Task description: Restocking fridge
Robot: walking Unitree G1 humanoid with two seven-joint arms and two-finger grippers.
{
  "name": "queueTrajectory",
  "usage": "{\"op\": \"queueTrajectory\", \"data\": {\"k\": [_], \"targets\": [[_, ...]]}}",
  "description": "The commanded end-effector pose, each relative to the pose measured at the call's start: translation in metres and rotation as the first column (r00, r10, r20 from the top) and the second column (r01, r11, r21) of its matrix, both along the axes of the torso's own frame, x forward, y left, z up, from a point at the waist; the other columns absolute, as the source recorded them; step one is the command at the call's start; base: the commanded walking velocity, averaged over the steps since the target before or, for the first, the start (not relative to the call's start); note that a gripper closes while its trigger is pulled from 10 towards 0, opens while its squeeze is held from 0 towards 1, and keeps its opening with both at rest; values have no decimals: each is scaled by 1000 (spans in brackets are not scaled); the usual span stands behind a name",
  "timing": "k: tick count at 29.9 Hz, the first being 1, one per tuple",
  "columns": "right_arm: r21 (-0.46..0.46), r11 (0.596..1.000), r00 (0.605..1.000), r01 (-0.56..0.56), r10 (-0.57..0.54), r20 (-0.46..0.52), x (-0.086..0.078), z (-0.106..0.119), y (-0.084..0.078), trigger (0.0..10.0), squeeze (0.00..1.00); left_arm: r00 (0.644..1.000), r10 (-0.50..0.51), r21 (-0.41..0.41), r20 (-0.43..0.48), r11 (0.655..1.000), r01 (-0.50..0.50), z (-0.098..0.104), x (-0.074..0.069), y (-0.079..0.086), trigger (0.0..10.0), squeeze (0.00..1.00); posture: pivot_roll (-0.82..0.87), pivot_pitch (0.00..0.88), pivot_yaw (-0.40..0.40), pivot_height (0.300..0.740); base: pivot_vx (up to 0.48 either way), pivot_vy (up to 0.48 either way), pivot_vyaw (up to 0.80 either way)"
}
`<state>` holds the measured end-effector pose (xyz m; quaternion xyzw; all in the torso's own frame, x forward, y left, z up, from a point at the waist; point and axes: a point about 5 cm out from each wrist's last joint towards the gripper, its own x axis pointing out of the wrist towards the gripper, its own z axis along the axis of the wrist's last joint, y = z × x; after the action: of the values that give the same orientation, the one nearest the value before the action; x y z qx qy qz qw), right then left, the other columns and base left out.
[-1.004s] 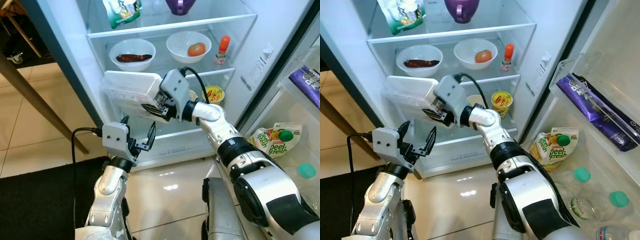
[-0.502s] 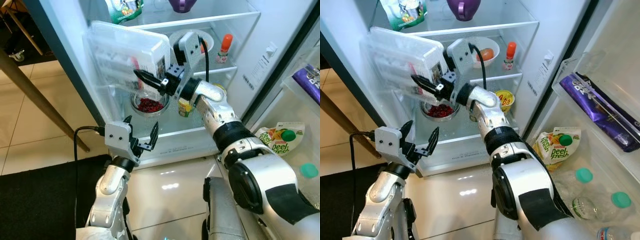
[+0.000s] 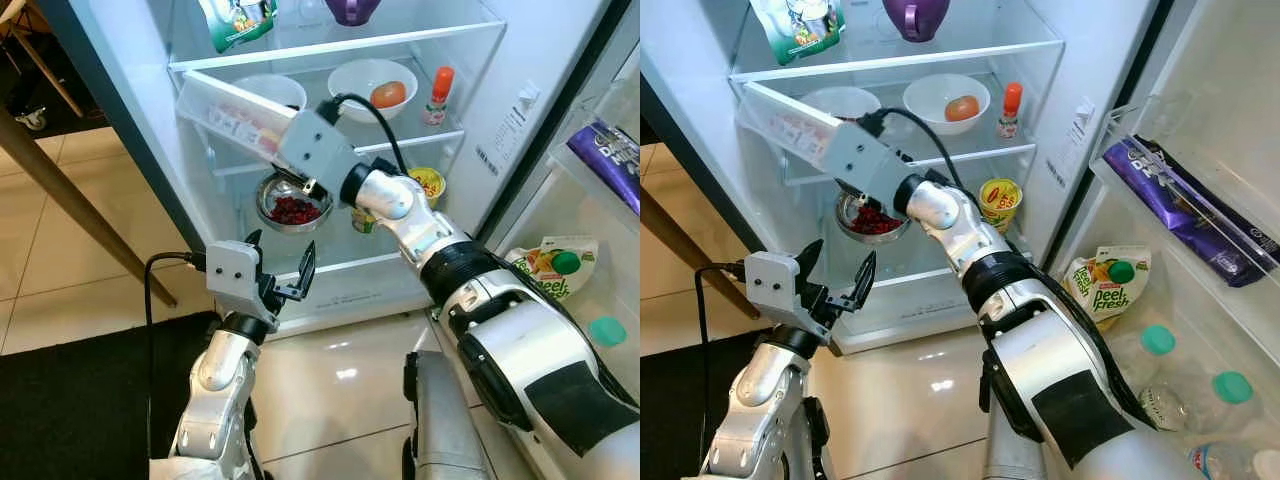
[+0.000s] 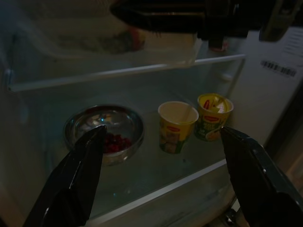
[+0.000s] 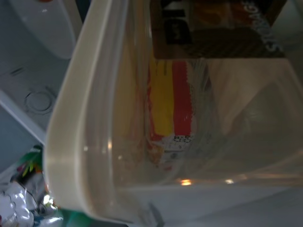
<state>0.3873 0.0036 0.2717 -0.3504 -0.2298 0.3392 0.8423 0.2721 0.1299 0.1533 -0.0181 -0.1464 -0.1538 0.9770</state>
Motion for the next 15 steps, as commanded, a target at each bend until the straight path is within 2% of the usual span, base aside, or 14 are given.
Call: {"op": "queueTrajectory", "data": {"k": [1,4,9,13,15], "targets": [[-46,999,999,-25,26,25,-3,1,9,10000,0,1000,2,-6,-9,1000,-2,-1,-3,-1,10000,0,15,288,-5,471,0,0,0],[-190,979,989,69,-42,139,1,-5,1,10000,0,1000,2,-7,-14,1000,-2,-2,-4,-1,10000,0,8,290,-5,471,0,0,0],[-256,955,970,152,-95,225,6,-5,-8,10000,0,1000,-2,-9,-18,1000,1,-2,-4,-2,10000,0,8,290,-5,471,0,0,0],[-378,891,930,250,-112,349,11,-5,-16,10000,0,1000,-11,-11,-19,1000,11,-2,-3,-5,10000,0,-3,282,-3,471,0,0,0],[-396,880,926,262,-113,361,12,-6,-17,10000,0,1000,-13,-11,-19,1000,13,-2,-2,-6,10000,0,-3,282,-3,471,0,0,0]]}}
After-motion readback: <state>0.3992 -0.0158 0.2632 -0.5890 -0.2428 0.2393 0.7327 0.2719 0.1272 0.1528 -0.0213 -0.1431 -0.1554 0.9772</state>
